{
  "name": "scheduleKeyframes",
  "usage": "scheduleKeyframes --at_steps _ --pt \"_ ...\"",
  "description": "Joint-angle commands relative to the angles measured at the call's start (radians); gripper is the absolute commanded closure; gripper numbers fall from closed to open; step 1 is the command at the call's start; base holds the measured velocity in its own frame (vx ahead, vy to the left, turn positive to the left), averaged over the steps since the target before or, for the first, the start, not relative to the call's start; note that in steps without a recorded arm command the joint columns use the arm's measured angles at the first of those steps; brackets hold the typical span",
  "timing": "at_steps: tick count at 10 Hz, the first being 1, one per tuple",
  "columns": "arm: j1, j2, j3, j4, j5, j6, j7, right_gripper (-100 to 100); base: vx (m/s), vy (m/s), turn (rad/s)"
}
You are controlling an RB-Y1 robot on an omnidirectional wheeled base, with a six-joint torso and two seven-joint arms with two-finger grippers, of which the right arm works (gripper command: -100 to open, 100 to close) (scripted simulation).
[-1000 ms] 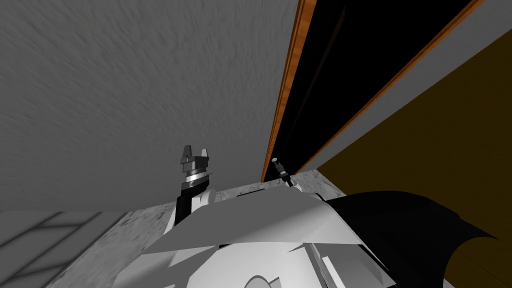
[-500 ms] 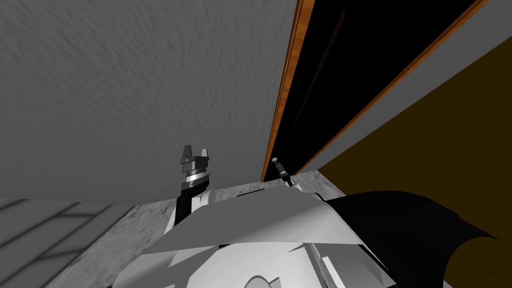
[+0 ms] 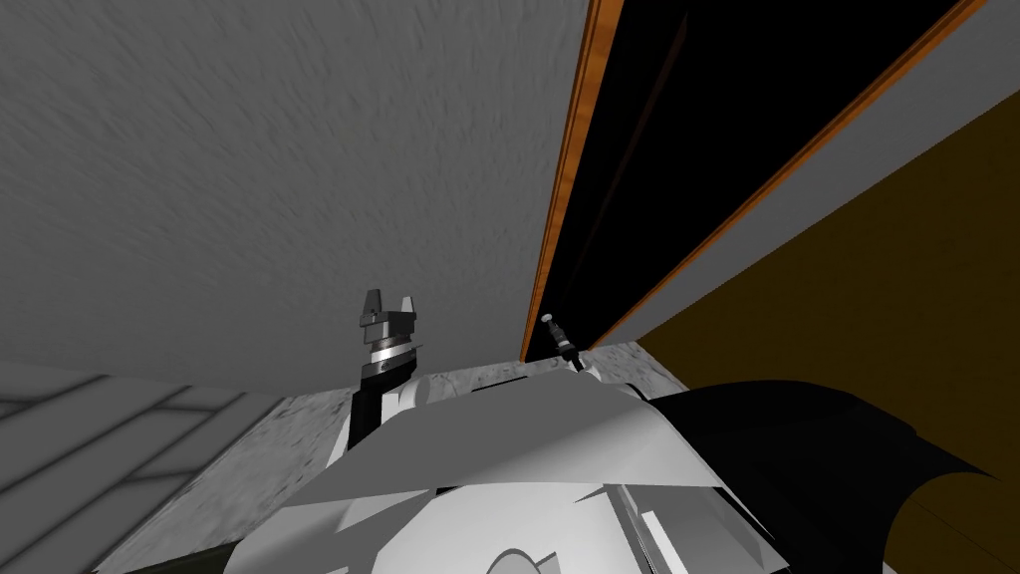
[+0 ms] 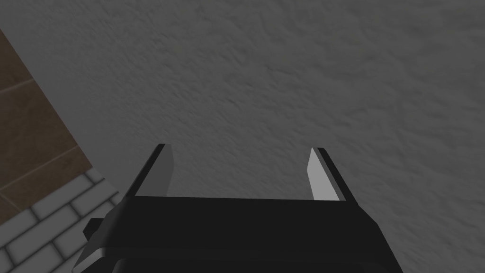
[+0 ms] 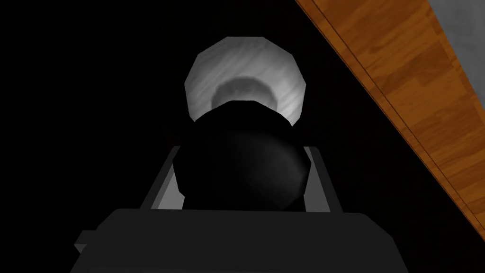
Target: Pull the door open
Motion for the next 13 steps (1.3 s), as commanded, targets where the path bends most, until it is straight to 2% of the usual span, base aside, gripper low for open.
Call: scheduleKeyframes --at_steps 1,2,3,5,8,10,11,12,13 --pt "0.001 0.006 0.009 0.000 -0.009 0.000 -0.038 100 -0.046 -0.031 0.040" --pt "0.001 0.006 0.017 -0.002 -0.026 0.003 -0.072 100 -0.044 -0.034 0.065" --pt "0.001 0.006 0.017 -0.002 -0.026 0.003 -0.079 100 -0.034 -0.021 0.033" --pt "0.000 0.005 0.035 -0.007 -0.063 0.010 -0.143 100 -0.057 -0.031 0.089" --pt "0.000 0.004 0.043 -0.009 -0.082 0.013 -0.203 100 -0.043 -0.017 0.044" --pt "0.000 0.003 0.061 -0.013 -0.120 0.020 -0.268 100 -0.055 -0.036 0.083" --pt "0.000 0.003 0.061 -0.013 -0.120 0.020 -0.285 100 -0.044 -0.031 0.060" --pt "0.000 0.003 0.071 -0.016 -0.139 0.024 -0.320 100 -0.044 -0.018 0.075" --pt "0.000 0.003 0.071 -0.016 -0.139 0.024 -0.327 100 -0.036 -0.017 0.034"
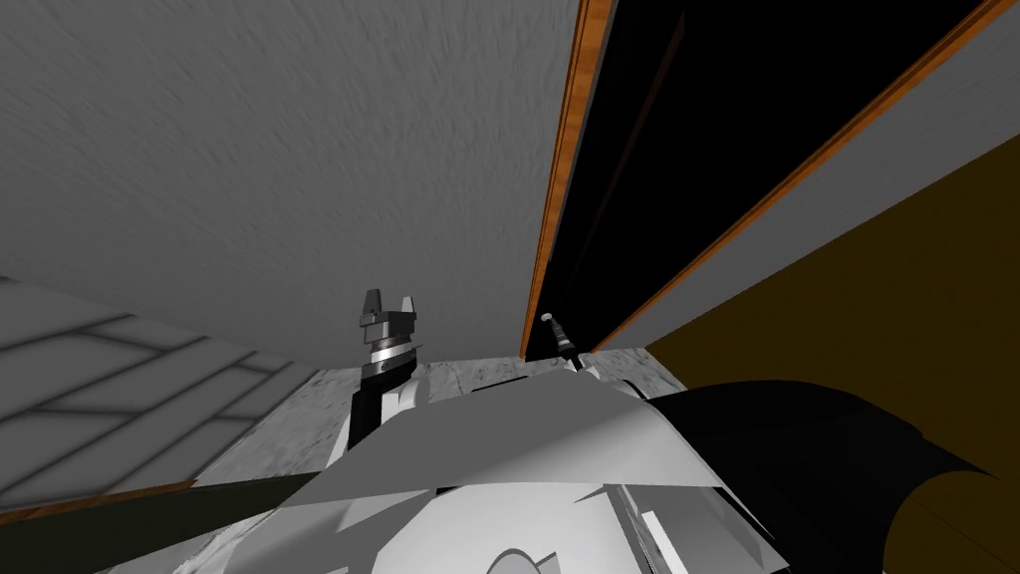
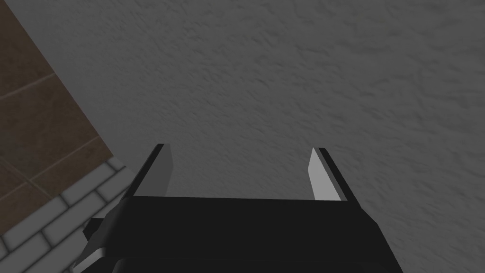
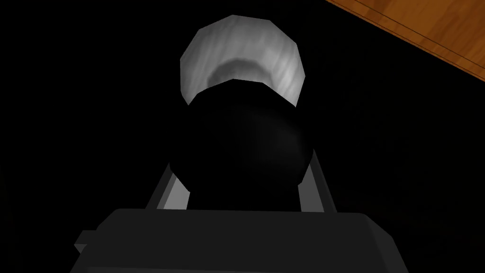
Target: Pull the door open
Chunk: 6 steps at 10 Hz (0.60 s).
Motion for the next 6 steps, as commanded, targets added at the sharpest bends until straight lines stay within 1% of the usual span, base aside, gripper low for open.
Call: scheduleKeyframes --at_steps 1,2,3,4,5,6 --pt "0.013 0.011 0.008 -0.029 0.001 0.012 -0.013 100 -0.016 -0.006 -0.006" --pt "0.012 0.011 0.018 -0.032 -0.019 0.016 -0.054 100 -0.032 -0.011 0.054" --pt "0.012 0.010 0.027 -0.034 -0.039 0.019 -0.082 100 -0.059 -0.041 0.102" --pt "0.012 0.010 0.027 -0.034 -0.039 0.019 -0.096 100 -0.059 -0.036 0.066" --pt "0.012 0.010 0.037 -0.036 -0.059 0.023 -0.132 100 -0.058 -0.018 0.090" --pt "0.012 0.010 0.037 -0.036 -0.059 0.023 -0.137 100 -0.037 -0.014 0.027"
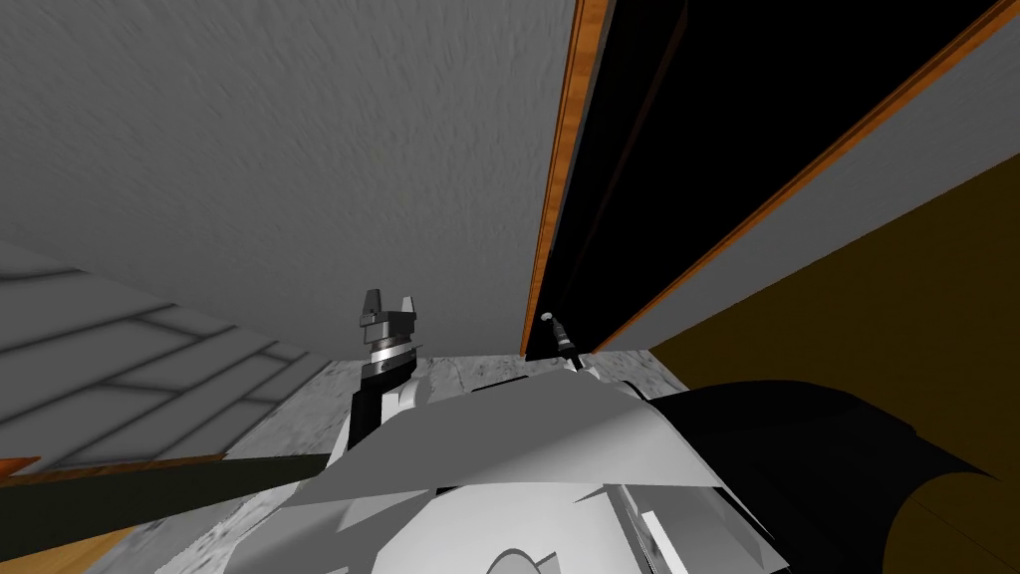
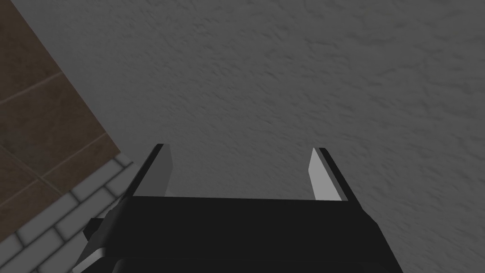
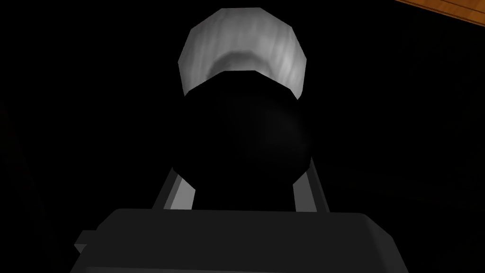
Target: Pull the door open
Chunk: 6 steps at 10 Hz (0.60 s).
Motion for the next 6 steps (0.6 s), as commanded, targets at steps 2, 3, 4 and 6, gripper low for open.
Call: scheduleKeyframes --at_steps 2,3,4,6 --pt "0.000 0.010 0.029 -0.011 -0.040 0.002 -0.076 100 -0.055 -0.028 0.075" --pt "0.000 0.010 0.029 -0.011 -0.040 0.002 -0.093 100 -0.050 -0.033 0.062" --pt "0.000 0.010 0.029 -0.011 -0.040 0.002 -0.093 100 -0.028 -0.011 0.015" --pt "0.000 0.010 0.029 -0.011 -0.040 0.002 -0.093 100 -0.002 0.005 -0.016"
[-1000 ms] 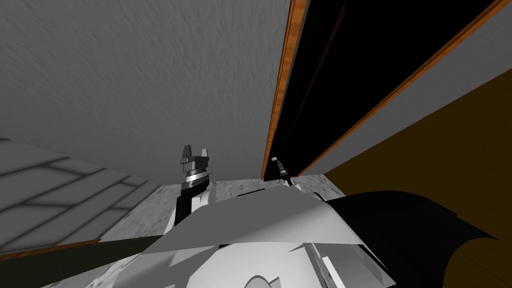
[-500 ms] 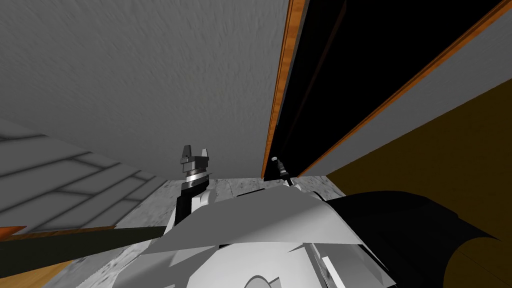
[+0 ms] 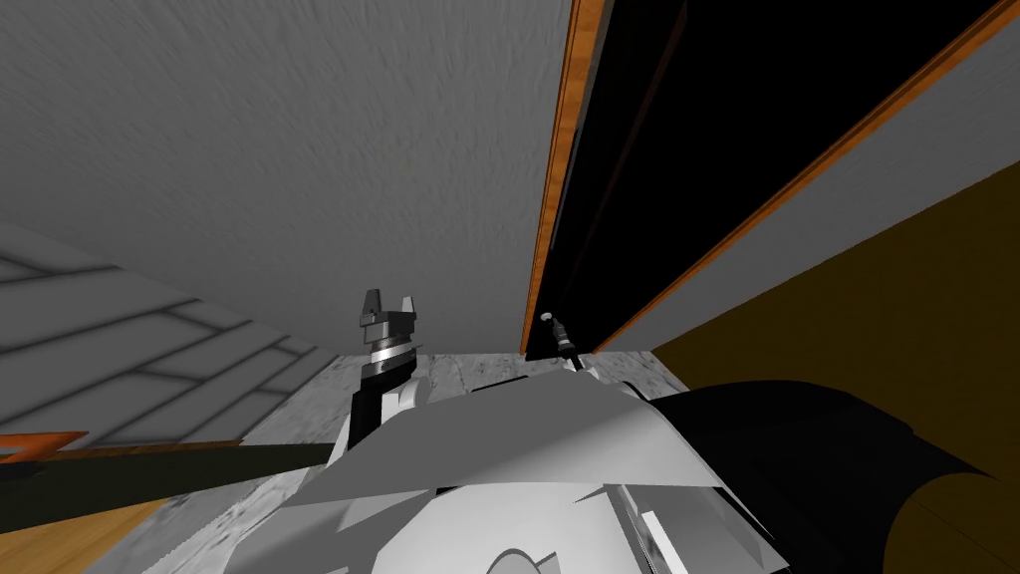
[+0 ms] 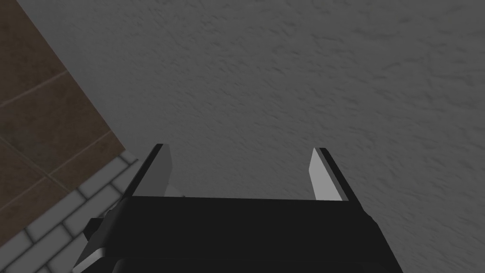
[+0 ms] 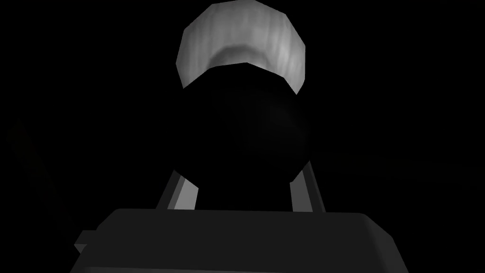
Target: Pull the door open
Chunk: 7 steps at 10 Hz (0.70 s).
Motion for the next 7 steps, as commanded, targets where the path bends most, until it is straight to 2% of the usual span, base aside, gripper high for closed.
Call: scheduleKeyframes --at_steps 1,2,5,6,7 --pt "-0.008 0.009 0.018 0.001 -0.016 -0.008 -0.044 100 -0.021 -0.013 0.079" --pt "-0.008 0.009 0.028 -0.001 -0.037 -0.004 -0.068 100 -0.075 -0.040 0.150" --pt "-0.008 0.008 0.038 -0.004 -0.057 0.000 -0.127 100 -0.054 -0.023 0.040" --pt "-0.009 0.008 0.047 -0.006 -0.077 0.003 -0.163 100 -0.048 -0.026 0.078" --pt "-0.009 0.008 0.047 -0.006 -0.077 0.003 -0.168 100 -0.041 -0.026 0.056"
